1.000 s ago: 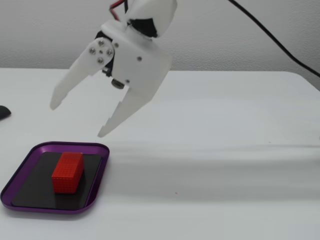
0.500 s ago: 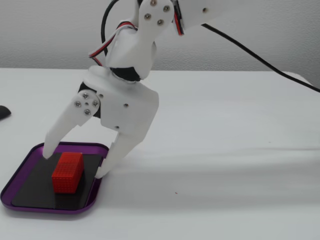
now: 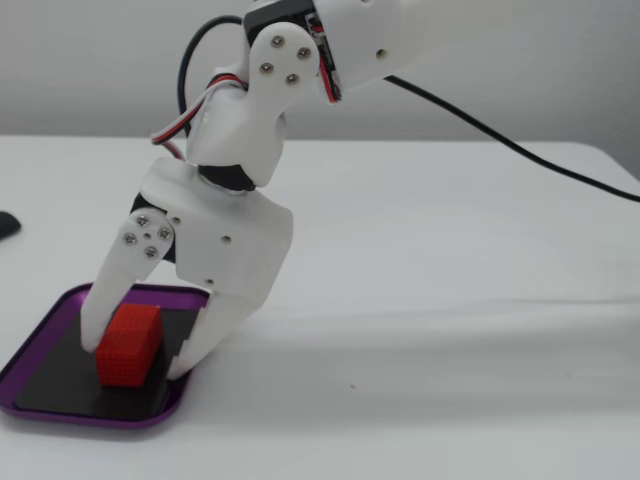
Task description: Remove the cube from the box.
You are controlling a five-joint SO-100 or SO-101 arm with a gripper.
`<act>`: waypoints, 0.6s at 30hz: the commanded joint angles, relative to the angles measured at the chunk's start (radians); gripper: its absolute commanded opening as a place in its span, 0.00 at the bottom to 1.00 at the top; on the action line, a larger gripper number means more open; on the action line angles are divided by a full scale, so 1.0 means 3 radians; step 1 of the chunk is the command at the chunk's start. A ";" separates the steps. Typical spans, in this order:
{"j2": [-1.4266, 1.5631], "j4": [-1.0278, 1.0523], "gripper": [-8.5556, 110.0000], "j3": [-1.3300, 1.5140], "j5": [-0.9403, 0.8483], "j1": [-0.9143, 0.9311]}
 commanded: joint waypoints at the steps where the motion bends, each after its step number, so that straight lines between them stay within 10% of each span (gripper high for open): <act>1: 0.0015 -0.0046 0.13 -0.0128 -0.0036 0.0010; 18: 0.0741 0.0660 0.07 -0.0793 -0.0138 0.0000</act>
